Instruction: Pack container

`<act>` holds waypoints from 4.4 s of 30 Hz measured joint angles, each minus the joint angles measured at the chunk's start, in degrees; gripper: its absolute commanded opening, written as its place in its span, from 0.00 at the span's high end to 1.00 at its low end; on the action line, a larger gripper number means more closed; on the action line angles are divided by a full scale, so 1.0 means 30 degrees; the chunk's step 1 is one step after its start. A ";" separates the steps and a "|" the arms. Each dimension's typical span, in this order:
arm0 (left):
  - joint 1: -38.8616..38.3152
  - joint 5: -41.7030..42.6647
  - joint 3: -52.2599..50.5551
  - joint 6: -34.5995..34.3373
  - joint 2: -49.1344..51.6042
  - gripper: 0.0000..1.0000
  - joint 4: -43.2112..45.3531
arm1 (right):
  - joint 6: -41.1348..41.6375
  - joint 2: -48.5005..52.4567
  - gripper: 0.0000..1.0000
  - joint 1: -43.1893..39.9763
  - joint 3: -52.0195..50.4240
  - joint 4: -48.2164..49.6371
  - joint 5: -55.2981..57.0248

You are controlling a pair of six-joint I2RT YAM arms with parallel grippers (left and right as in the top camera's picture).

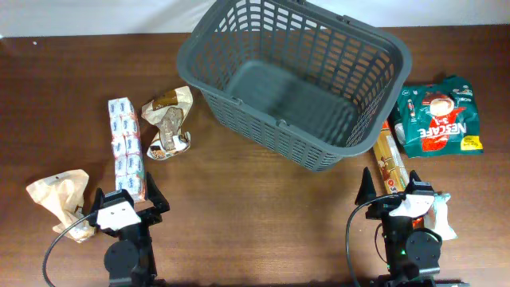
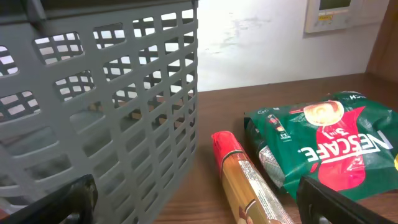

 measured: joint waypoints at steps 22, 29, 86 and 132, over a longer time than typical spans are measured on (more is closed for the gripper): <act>0.0000 0.0000 0.0000 0.0000 0.0000 0.01 0.0000 | 0.0007 0.0000 0.01 0.0000 0.0000 0.0000 0.0000; 0.0000 0.0000 0.0000 0.0000 0.0000 0.01 0.0000 | 0.0007 0.0000 0.01 0.0000 0.0000 0.0000 0.0000; 0.0000 1.1089 2.7547 -0.0452 1.6007 0.01 -1.8214 | 0.3133 0.9617 0.01 0.0000 2.8239 -2.2411 -0.9391; 0.0000 0.7592 2.4815 0.0437 1.5744 0.98 -2.4392 | 0.2412 1.9759 0.96 -0.0029 3.1285 -2.2549 -0.9318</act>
